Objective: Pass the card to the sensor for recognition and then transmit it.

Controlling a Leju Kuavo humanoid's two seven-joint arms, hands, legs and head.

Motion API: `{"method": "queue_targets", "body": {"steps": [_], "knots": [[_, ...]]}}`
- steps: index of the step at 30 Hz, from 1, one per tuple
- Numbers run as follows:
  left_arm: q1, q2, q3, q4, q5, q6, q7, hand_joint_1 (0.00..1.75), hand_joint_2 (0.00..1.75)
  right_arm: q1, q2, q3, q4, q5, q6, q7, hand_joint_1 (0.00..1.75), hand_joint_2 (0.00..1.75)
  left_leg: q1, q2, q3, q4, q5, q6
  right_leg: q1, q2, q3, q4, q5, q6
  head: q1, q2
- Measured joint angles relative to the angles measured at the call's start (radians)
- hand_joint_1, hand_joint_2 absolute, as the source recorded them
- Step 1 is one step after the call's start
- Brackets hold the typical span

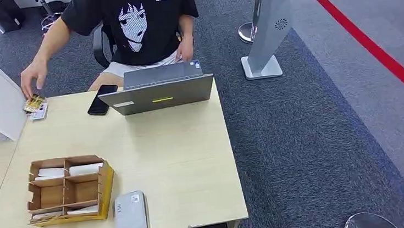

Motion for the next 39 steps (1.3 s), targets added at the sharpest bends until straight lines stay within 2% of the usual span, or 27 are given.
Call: {"method": "queue_targets", "body": {"steps": [5, 10, 12, 22, 25, 27, 31, 34, 37, 39], "knots": [[0.022, -0.034, 0.036, -0.029, 0.020, 0.000, -0.001, 0.00, 1.75, 0.000, 0.000, -0.006, 0.000, -0.002, -0.002, 0.000, 0.00, 1.75, 0.000, 0.000, 0.000, 0.000, 0.000, 0.000, 0.000, 0.000, 0.001, 0.000, 0.000, 0.000, 0.000, 0.000], [0.081, -0.079, 0.119, -0.043, 0.146, 0.000, -0.001, 0.00, 1.75, 0.005, 0.003, -0.016, 0.000, -0.005, -0.017, 0.000, 0.00, 1.75, 0.000, 0.000, 0.000, 0.000, 0.000, 0.000, 0.000, 0.000, 0.000, 0.000, 0.000, 0.000, 0.000, 0.000], [0.097, -0.091, 0.147, -0.044, 0.156, 0.001, -0.001, 0.00, 1.75, 0.006, 0.004, -0.020, 0.000, -0.006, -0.017, 0.000, 0.00, 1.75, 0.000, -0.001, -0.001, 0.000, 0.000, 0.000, 0.000, -0.001, 0.000, 0.000, 0.000, 0.000, 0.000, 0.000], [0.120, -0.112, 0.192, -0.051, 0.165, 0.001, -0.001, 0.00, 1.75, 0.006, 0.006, -0.025, 0.000, -0.006, -0.017, 0.000, 0.00, 1.75, 0.000, -0.001, -0.001, 0.000, 0.000, 0.000, 0.000, -0.001, 0.000, 0.000, 0.000, 0.000, 0.000, 0.000], [0.132, -0.122, 0.211, -0.051, 0.243, -0.015, -0.001, 0.00, 1.75, 0.007, 0.006, -0.025, 0.000, 0.001, -0.020, 0.000, 0.00, 1.75, 0.000, -0.001, 0.000, 0.000, 0.000, 0.000, 0.000, -0.001, 0.000, 0.000, 0.000, 0.000, 0.000, 0.000], [0.145, -0.134, 0.237, -0.051, 0.339, -0.063, -0.001, 0.00, 1.75, 0.009, 0.006, -0.025, 0.000, 0.008, -0.027, -0.003, 0.00, 1.75, 0.000, -0.001, 0.000, 0.000, 0.000, 0.000, 0.000, -0.001, 0.000, 0.000, 0.000, 0.000, 0.000, 0.000], [0.138, -0.155, 0.306, -0.021, 0.542, -0.279, -0.001, 0.00, 1.75, 0.013, 0.007, -0.025, 0.000, 0.014, -0.031, -0.019, 0.00, 1.75, 0.000, -0.002, -0.001, 0.000, 0.000, 0.000, 0.000, -0.002, 0.000, 0.000, -0.001, 0.001, 0.000, 0.000], [0.093, -0.157, 0.390, 0.083, 0.643, -0.439, -0.001, 0.00, 1.75, 0.012, 0.008, -0.026, 0.000, 0.019, -0.032, -0.023, 0.00, 1.75, 0.000, -0.002, -0.001, -0.001, 0.000, 0.000, 0.000, -0.002, 0.000, 0.000, -0.001, 0.001, 0.000, 0.000], [0.051, -0.153, 0.457, 0.187, 0.675, -0.489, -0.001, 0.00, 1.75, 0.013, 0.008, -0.031, 0.000, 0.021, -0.033, -0.023, 0.00, 1.75, 0.000, -0.002, -0.001, -0.001, 0.000, 0.000, 0.000, -0.002, 0.000, 0.000, -0.001, 0.001, 0.000, 0.000], [0.003, -0.140, 0.513, 0.319, 0.631, -0.521, 0.004, 0.00, 1.75, 0.012, 0.009, -0.033, 0.000, 0.025, -0.034, -0.016, 0.00, 1.75, -0.001, -0.003, 0.000, -0.001, 0.000, 0.000, 0.000, -0.002, 0.001, 0.000, -0.001, 0.001, 0.002, 0.000]]}}
